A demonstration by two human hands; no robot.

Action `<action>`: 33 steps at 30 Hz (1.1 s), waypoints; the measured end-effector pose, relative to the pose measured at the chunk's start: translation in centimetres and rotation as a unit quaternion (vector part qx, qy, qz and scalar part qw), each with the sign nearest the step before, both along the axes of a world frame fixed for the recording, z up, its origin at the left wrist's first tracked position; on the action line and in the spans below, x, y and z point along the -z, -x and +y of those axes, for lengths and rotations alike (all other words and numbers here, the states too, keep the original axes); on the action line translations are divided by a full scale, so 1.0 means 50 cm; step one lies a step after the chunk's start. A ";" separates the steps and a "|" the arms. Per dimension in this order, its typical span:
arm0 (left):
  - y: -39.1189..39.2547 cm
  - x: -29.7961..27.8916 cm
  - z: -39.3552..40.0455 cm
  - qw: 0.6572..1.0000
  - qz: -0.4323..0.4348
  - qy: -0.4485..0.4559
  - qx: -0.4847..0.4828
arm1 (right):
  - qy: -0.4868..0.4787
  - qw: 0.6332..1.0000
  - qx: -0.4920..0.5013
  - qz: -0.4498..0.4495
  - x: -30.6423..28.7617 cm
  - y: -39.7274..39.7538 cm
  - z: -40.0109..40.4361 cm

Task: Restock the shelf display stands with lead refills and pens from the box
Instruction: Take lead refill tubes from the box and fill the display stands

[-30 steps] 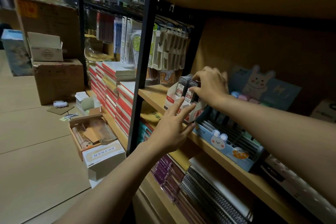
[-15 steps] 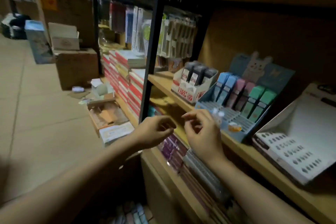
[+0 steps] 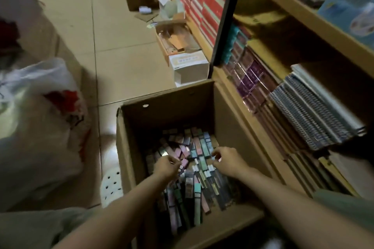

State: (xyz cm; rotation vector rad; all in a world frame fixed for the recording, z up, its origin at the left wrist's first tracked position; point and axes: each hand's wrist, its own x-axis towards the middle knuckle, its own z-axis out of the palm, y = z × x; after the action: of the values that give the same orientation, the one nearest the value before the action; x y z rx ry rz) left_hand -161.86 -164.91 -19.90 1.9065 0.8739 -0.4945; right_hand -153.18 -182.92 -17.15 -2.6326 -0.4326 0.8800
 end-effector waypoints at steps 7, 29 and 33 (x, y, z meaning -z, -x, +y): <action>-0.058 0.083 -0.037 0.986 0.057 -0.155 -0.014 | -0.004 0.999 0.039 0.022 0.102 -0.031 0.052; -0.132 0.165 -0.019 0.970 -0.071 -0.226 0.061 | 0.018 0.993 0.106 -0.058 0.197 -0.046 0.073; -0.119 0.181 -0.020 0.968 -0.048 -0.219 0.115 | 0.031 0.993 0.115 -0.026 0.190 -0.044 0.060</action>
State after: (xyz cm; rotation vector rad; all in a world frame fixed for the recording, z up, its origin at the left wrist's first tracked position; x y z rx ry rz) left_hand -155.89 -165.93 -28.95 2.4332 0.7437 -0.3605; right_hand -150.96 -179.90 -26.65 -2.6976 -0.1109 0.7649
